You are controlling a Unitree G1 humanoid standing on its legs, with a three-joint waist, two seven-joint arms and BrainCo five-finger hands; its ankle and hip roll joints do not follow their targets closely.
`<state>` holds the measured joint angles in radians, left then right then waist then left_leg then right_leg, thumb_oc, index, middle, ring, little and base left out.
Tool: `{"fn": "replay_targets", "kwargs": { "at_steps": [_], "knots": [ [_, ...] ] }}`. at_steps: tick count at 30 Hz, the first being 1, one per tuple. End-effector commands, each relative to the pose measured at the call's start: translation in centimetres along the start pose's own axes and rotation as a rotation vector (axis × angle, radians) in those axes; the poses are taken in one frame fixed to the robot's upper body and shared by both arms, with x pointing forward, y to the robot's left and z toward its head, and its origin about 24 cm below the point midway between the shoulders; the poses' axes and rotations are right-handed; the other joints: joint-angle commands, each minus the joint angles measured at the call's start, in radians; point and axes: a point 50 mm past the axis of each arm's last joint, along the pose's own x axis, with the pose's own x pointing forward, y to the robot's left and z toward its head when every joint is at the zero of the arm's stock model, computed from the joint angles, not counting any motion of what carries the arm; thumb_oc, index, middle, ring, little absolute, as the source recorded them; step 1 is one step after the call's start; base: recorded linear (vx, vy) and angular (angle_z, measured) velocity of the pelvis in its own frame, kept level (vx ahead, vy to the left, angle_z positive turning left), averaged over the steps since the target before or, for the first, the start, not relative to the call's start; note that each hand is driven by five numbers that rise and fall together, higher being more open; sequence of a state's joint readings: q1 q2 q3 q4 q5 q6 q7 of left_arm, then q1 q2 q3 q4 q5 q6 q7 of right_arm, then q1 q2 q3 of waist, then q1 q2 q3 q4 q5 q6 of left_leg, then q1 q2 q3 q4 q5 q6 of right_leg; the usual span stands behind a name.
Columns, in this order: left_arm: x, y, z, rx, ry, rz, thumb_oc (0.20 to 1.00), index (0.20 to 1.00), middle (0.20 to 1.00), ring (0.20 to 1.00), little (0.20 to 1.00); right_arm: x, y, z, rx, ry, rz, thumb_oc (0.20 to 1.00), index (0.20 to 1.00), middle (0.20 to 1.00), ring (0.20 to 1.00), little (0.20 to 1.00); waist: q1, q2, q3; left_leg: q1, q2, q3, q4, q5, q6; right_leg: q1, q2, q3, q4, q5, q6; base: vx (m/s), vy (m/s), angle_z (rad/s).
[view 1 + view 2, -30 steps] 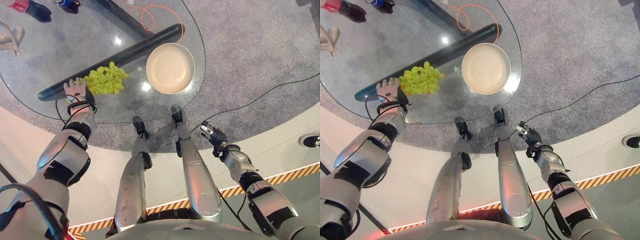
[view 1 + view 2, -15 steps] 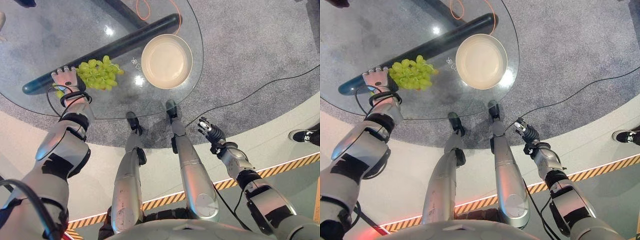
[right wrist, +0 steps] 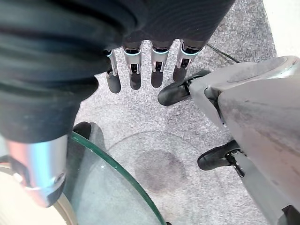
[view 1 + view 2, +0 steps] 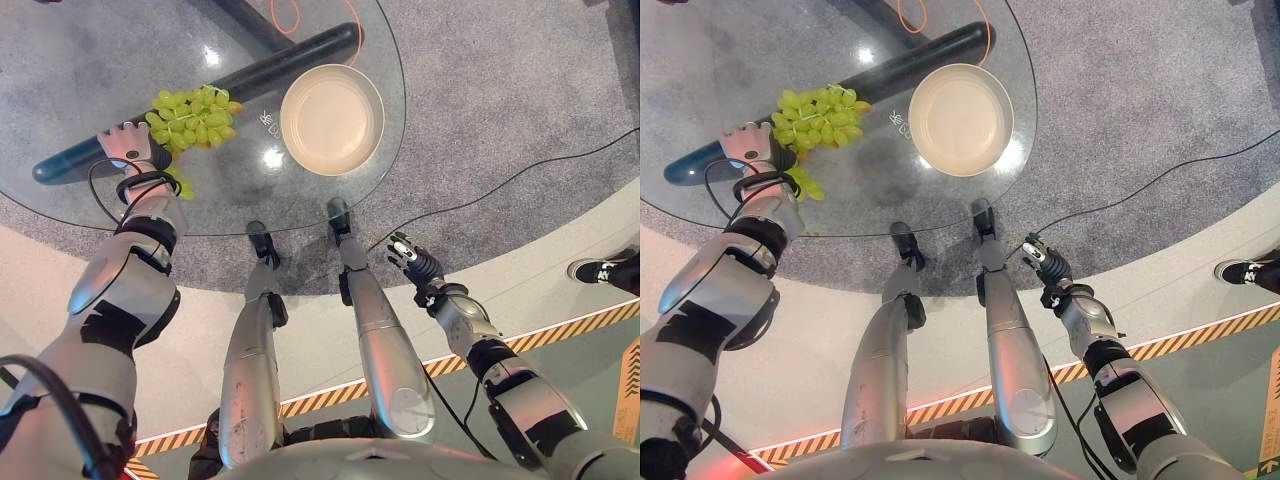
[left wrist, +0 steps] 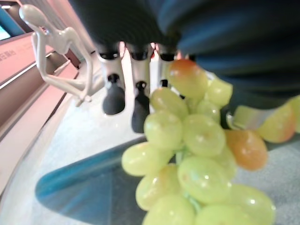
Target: Pick up fruits into the plate
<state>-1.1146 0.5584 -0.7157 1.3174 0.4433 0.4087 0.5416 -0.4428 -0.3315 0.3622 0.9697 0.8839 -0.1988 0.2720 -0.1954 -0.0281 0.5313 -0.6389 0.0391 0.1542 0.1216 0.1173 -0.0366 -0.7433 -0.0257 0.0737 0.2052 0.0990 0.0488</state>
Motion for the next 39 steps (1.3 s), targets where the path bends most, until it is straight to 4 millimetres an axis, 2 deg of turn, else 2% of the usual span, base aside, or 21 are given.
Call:
{"fn": "replay_targets", "kwargs": {
  "at_steps": [1,15,26,32,39],
  "knots": [
    [0.2,-0.3,-1.4,0.04,0.027,0.003,0.2,0.2,0.2,0.2,0.2,-0.6,0.5,-1.2,0.026,0.002,0.036,1.0,1.0,1.0,1.0,1.0,0.014,-0.012,-0.011,-0.004,-0.036,-0.101,0.077,-0.109,-0.005,-0.006,0.077,-0.024,0.099,-0.096,-0.005,0.0,0.0,0.0],
    [0.2,0.1,-0.5,-0.086,-0.072,0.034,0.2,0.2,0.2,0.2,0.2,-1.3,-0.3,-1.9,0.016,0.022,0.013,1.0,1.0,1.0,1.0,1.0,0.032,0.019,-0.011,0.097,-0.035,-0.105,0.044,-0.109,-0.002,0.079,0.061,-0.039,0.097,-0.114,-0.003,0.01,0.001,0.0],
    [0.1,1.1,-0.3,-0.154,-0.184,0.094,0.2,0.2,0.2,0.2,0.2,-2.2,-0.7,-2.1,0.029,-0.015,-0.005,1.0,1.0,1.0,1.0,1.0,0.055,0.042,-0.011,0.257,-0.033,-0.114,0.0,-0.122,-0.002,0.234,0.029,-0.067,0.063,-0.128,0.004,0.04,-0.003,0.03],
    [-0.1,1.9,-0.2,-0.144,-0.285,0.099,0.2,0.2,0.2,0.2,0.2,-2.5,-0.3,-0.8,-0.01,-0.104,0.016,1.0,1.0,1.0,1.0,1.0,0.066,0.052,-0.011,0.352,-0.037,-0.12,-0.023,-0.137,0.0,0.329,0.012,-0.077,0.04,-0.136,0.011,0.05,0.006,0.04],
    [-1.2,2.4,-1.0,-0.086,-0.39,0.116,0.2,0.2,0.2,0.2,0.2,-3.5,0.5,1.5,0.02,-0.259,0.057,1.0,1.0,1.0,1.0,1.0,0.083,0.054,-0.075,0.433,-0.04,-0.128,-0.038,-0.161,0.001,0.43,-0.009,-0.092,0.001,-0.148,0.017,0.05,-0.018,0.1]
  ]
}}
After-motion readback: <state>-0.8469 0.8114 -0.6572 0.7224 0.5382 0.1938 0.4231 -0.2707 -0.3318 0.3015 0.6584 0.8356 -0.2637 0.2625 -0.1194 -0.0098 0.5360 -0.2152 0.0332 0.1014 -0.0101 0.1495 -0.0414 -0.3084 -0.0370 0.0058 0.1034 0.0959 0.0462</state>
